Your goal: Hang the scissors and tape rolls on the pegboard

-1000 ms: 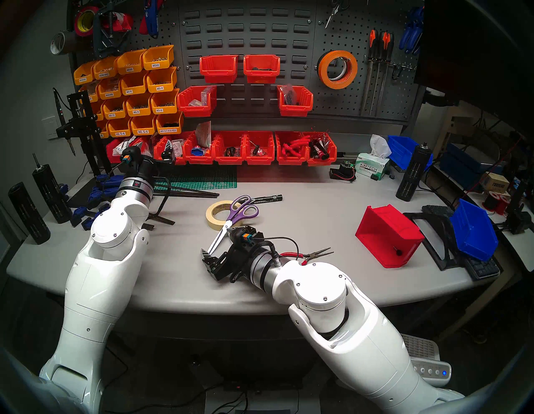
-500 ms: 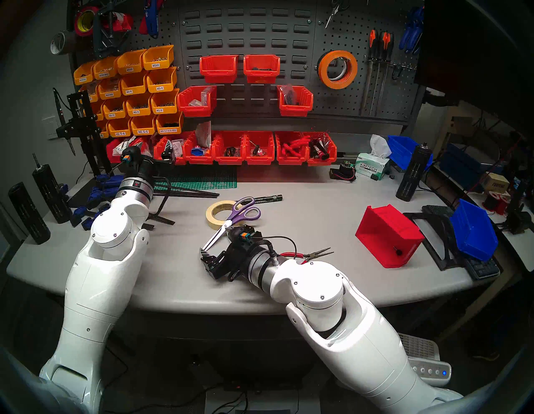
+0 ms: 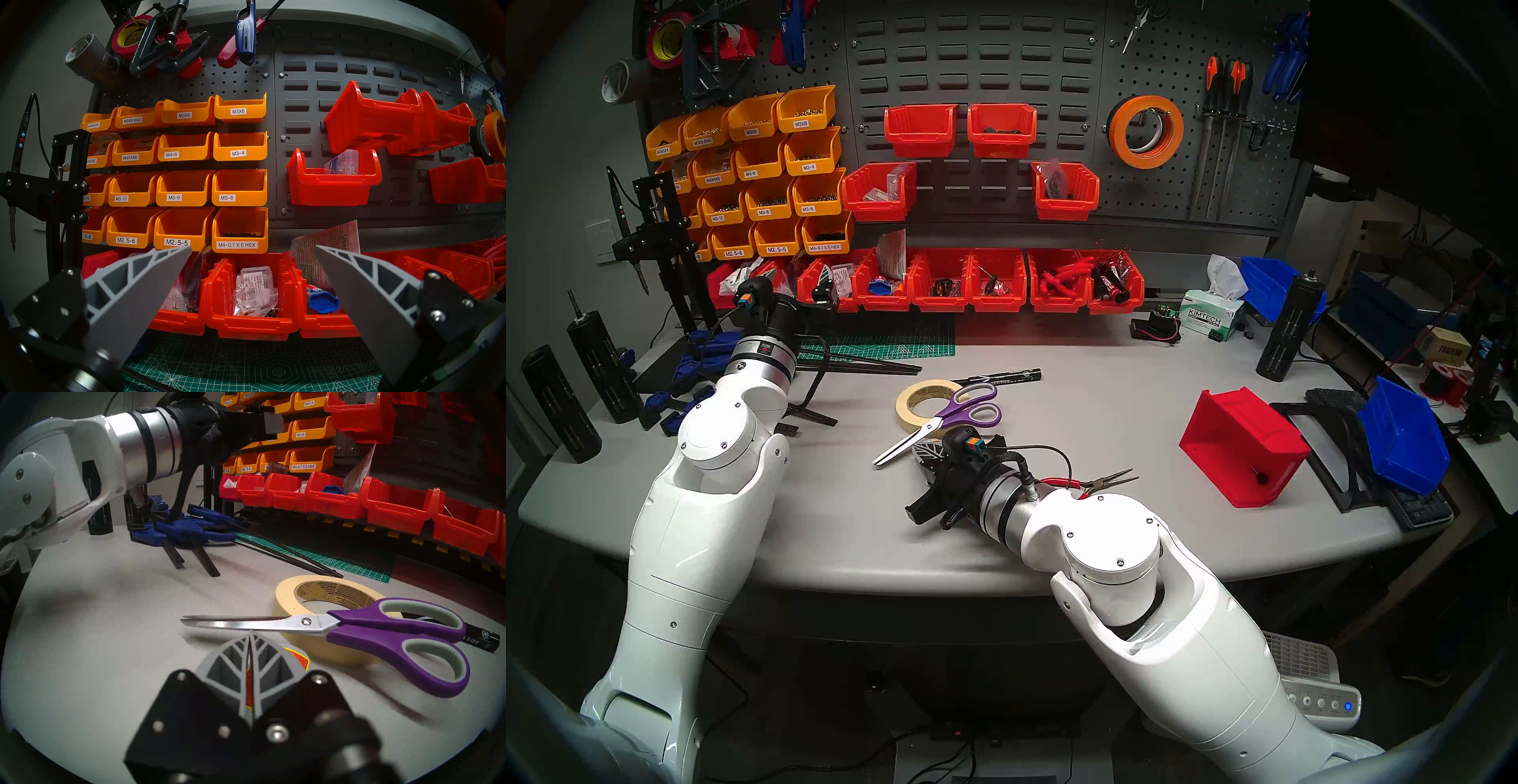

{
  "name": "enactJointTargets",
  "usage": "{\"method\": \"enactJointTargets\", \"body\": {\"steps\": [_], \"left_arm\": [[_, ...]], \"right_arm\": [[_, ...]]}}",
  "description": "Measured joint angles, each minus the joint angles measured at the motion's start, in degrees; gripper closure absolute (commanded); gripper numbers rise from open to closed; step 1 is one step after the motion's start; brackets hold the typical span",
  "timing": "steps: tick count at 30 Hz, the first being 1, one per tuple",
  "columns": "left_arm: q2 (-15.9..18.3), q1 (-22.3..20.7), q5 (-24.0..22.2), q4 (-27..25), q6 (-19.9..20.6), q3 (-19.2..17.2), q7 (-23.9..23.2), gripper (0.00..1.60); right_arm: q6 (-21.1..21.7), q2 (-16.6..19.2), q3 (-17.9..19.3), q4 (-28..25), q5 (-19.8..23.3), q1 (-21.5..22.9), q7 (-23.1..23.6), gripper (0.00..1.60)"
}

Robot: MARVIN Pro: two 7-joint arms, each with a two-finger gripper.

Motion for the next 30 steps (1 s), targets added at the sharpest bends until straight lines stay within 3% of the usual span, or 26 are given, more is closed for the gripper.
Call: {"method": "enactJointTargets", "body": {"steps": [21, 30], "left_arm": [[0.0, 0.0, 0.0, 0.0, 0.0, 0.0, 0.0, 0.0], [0.0, 0.0, 0.0, 0.01, 0.0, 0.0, 0.0, 0.0]], "right_arm": [[-0.47, 1.44, 0.08, -1.14, 0.44, -0.58, 0.61, 1.6], [-5.02, 2.83, -0.71, -1.09, -2.46, -1.7, -1.08, 1.6]]}}
